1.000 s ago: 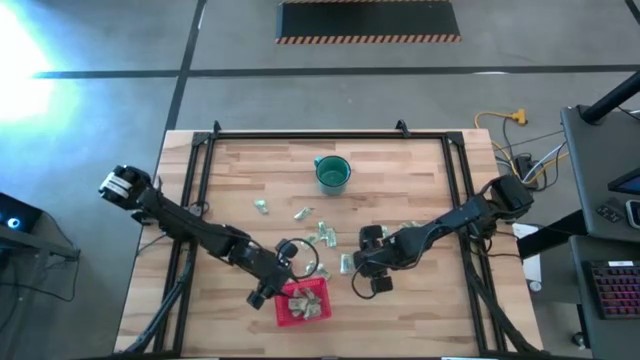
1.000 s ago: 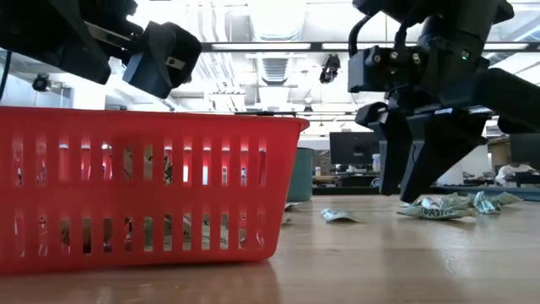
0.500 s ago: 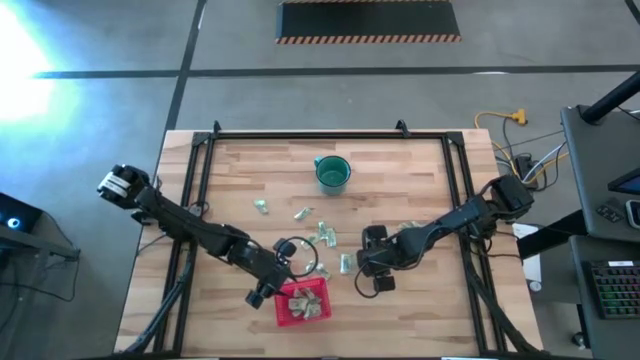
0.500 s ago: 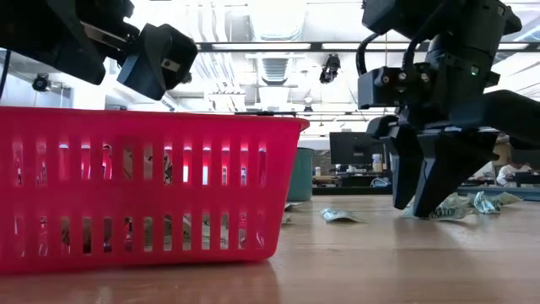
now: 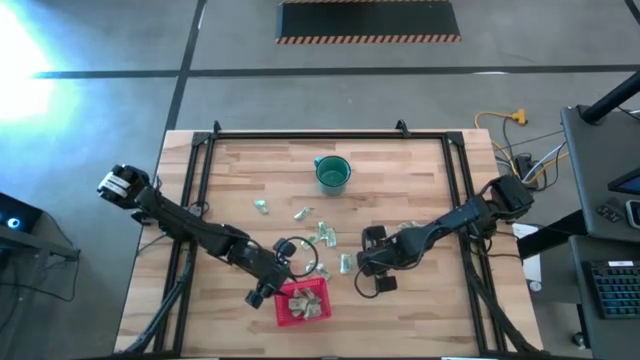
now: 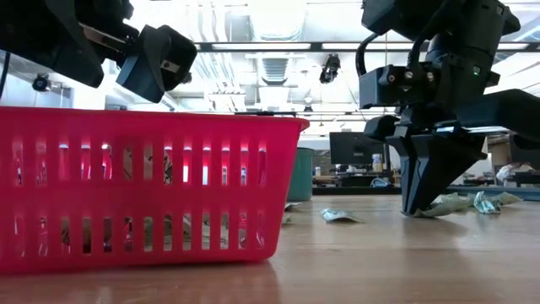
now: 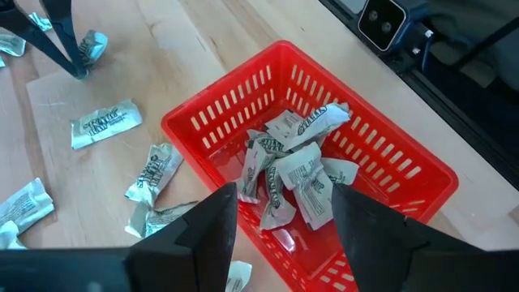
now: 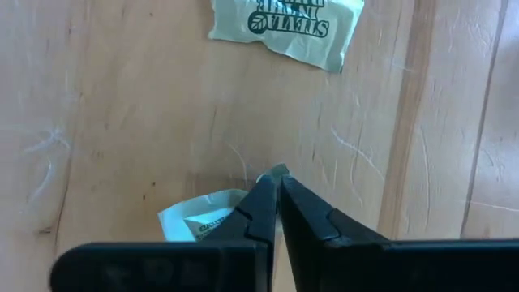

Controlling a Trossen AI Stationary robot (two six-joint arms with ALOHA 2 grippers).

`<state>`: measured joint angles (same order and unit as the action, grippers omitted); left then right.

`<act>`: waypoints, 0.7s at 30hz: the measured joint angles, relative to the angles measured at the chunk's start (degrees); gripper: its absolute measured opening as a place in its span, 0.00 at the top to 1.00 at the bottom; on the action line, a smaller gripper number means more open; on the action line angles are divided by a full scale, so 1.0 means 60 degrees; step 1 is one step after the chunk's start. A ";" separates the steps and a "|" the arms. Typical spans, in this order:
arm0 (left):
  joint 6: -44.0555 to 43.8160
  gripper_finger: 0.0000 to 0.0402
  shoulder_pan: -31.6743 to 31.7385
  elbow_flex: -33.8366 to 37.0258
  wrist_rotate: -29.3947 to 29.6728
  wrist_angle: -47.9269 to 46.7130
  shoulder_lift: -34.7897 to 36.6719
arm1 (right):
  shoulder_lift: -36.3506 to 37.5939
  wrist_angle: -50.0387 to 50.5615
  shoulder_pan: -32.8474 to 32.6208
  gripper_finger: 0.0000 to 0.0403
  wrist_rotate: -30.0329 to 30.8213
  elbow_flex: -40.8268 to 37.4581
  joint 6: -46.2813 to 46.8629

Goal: Pick and place items into bin
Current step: Put the green stevia packet into the red bin

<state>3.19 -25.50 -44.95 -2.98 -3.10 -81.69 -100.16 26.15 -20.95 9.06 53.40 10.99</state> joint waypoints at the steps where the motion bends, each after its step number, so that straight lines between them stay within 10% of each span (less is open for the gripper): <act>1: 0.0001 0.54 0.0000 0.0000 0.0000 -0.0002 0.0000 | 0.0000 0.0004 0.0000 0.98 -0.0006 0.0010 -0.0108; 21: -0.0777 0.54 -0.0004 -0.0003 0.2114 -0.1748 0.0788 | 0.0058 -0.0687 -0.0033 0.98 0.0346 0.0721 -0.2042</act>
<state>-1.48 -25.52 -44.97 9.70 -13.58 -76.96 -99.81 22.03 -21.15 11.14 57.73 -1.26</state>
